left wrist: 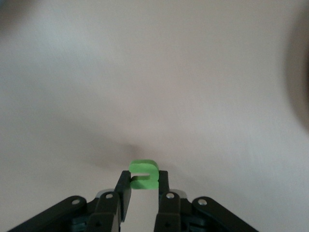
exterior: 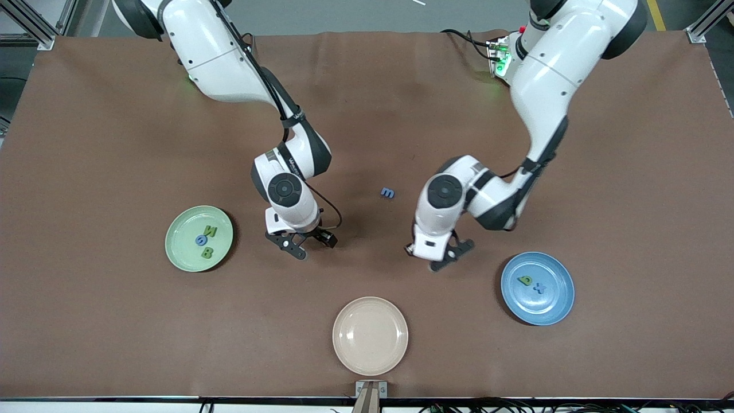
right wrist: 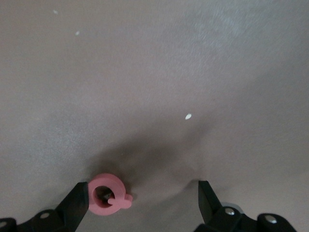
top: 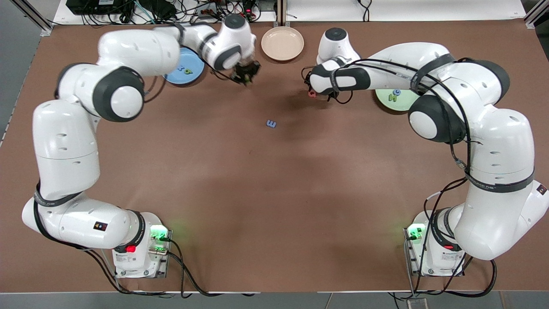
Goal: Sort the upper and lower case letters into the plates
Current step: 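Grasp the Q with the right gripper while the left gripper grasps the letter, then place the green letter on the blue plate while the right gripper lifts Q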
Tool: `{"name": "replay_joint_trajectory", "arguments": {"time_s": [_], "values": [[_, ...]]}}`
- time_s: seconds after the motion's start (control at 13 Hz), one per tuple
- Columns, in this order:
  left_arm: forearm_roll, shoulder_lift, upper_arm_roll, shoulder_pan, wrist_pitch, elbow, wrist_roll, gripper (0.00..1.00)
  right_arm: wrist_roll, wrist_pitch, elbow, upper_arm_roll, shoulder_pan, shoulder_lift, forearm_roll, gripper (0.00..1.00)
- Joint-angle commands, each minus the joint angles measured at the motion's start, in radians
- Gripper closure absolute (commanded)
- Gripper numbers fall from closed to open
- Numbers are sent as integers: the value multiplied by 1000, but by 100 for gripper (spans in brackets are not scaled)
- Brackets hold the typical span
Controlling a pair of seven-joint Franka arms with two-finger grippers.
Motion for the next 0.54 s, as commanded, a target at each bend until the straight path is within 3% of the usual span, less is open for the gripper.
{"name": "replay_joint_trajectory", "arguments": {"time_s": [0.0, 0.46], "values": [[19, -44, -6, 124, -30, -17, 220, 100, 47, 14, 28, -15, 23, 24, -5, 0], [20, -44, -7, 356, -97, -25, 753, 95, 79, 4, 77, -17, 34, 49, -11, 0]]}}
